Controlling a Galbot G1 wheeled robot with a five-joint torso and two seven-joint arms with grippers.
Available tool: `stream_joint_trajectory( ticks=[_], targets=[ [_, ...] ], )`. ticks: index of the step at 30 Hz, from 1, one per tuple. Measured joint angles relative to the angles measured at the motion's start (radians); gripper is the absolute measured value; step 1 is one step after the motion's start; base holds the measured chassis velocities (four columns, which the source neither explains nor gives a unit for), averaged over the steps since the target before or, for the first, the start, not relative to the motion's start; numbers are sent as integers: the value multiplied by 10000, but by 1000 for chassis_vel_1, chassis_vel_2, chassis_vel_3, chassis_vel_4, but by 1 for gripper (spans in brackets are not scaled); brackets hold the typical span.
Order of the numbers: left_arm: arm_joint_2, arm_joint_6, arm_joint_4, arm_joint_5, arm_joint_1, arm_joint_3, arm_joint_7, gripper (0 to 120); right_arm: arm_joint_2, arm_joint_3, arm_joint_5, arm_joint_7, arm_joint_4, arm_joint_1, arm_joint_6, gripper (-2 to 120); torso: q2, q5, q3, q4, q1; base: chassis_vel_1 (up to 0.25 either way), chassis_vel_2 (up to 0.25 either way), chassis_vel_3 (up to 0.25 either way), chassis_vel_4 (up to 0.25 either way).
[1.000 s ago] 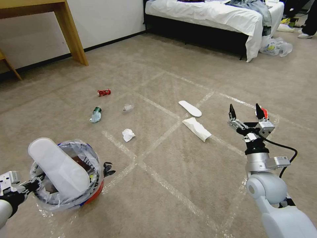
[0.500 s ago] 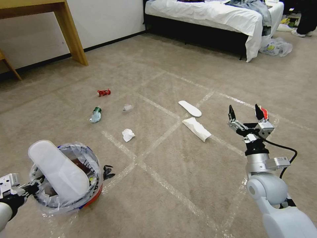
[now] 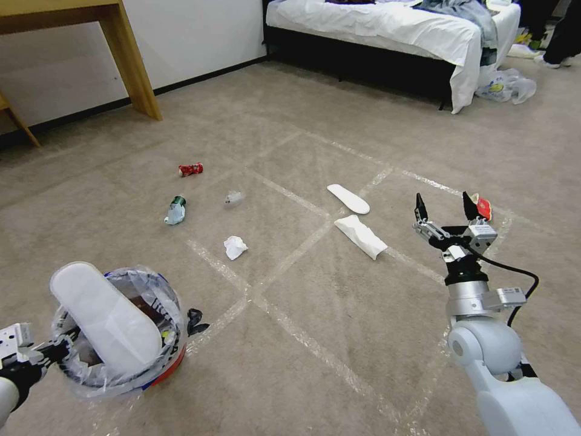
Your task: Pick up the trash bin and place the garbage on the floor into it.
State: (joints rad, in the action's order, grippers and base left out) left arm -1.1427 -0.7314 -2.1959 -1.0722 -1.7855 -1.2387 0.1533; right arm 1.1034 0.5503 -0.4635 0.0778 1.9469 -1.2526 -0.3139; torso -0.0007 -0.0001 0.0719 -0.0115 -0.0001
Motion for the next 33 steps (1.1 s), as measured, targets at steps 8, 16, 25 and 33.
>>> stream_joint_trajectory(
  ticks=[8, 16, 25, 33],
  targets=[
    [-34, 1, -58, -7, -22, -5, 26, 1, -10, 71, -12, -10, -54, -6, -61, 100, 0, 0, 0, 0, 0, 0, 0, 0, 0],
    [-70, 2, -124, -33, -24, -37, 38, 1, -49, 107, -52, -21, -65, -3, -97, 100, 0, 0, 0, 0, 0, 0, 0, 0, 0],
    [-123, 3, -184, -28, -114, -135, 23, 1, -6, 98, -60, -43, -81, -48, -142, 100, 0, 0, 0, -1, 0, 0, 0, 0, 0],
    [-158, 3, -220, -29, -137, -174, -6, 1, -55, 113, -78, -44, -66, -56, -145, 100, 0, 0, 0, 1, 1, 25, 33, 27, 24]
  ],
)
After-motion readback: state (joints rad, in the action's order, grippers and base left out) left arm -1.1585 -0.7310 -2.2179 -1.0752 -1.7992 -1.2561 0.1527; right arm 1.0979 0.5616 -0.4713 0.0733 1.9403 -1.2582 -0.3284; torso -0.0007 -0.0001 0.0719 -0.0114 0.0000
